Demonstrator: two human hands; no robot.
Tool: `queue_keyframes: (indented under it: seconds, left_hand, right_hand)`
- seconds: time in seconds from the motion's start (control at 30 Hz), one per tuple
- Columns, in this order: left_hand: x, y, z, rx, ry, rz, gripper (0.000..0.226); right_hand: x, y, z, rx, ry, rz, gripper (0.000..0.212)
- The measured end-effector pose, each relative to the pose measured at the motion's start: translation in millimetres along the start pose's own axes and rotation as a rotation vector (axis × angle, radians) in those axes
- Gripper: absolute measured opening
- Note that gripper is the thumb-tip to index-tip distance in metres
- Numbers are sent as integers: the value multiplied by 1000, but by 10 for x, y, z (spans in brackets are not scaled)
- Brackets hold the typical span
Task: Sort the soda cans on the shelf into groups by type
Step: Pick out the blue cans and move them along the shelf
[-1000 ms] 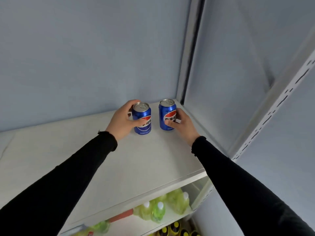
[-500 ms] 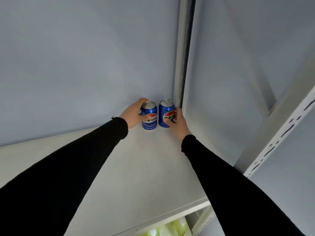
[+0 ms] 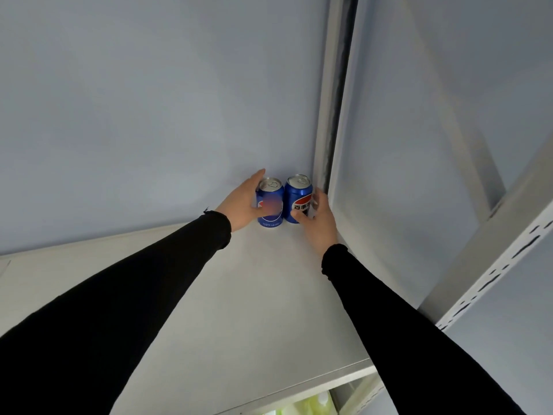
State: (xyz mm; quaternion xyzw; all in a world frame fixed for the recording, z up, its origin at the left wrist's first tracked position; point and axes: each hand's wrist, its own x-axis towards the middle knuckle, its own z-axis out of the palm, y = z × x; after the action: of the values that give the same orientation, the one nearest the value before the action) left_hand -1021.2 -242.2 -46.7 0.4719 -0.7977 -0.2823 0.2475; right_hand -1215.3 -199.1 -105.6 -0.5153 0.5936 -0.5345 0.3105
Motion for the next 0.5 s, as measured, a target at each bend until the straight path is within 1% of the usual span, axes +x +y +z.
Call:
queue_keyframes:
  seconds: [0.1, 0.17, 0.23, 0.33, 0.5]
  left_hand:
    - [-249, -17, -47, 94, 114, 26, 84]
    - [-485, -82, -97, 195, 159, 56, 76]
    - [-759, -158, -159, 270, 169, 73, 68]
    - [-1206, -289, -290, 339, 174, 49, 60]
    - [-1991, -579, -650, 415, 210, -62, 54]
  right_hand:
    - [-260, -146, -50, -164, 139, -99, 62]
    - [-450, -212, -47, -313, 159, -236, 51]
    - [-607, -282, 19, -423, 78, -324, 44]
    - [-791, -395, 246, -572, -100, -386, 48]
    - [-1164, -654, 843, -647, -296, -469, 48]
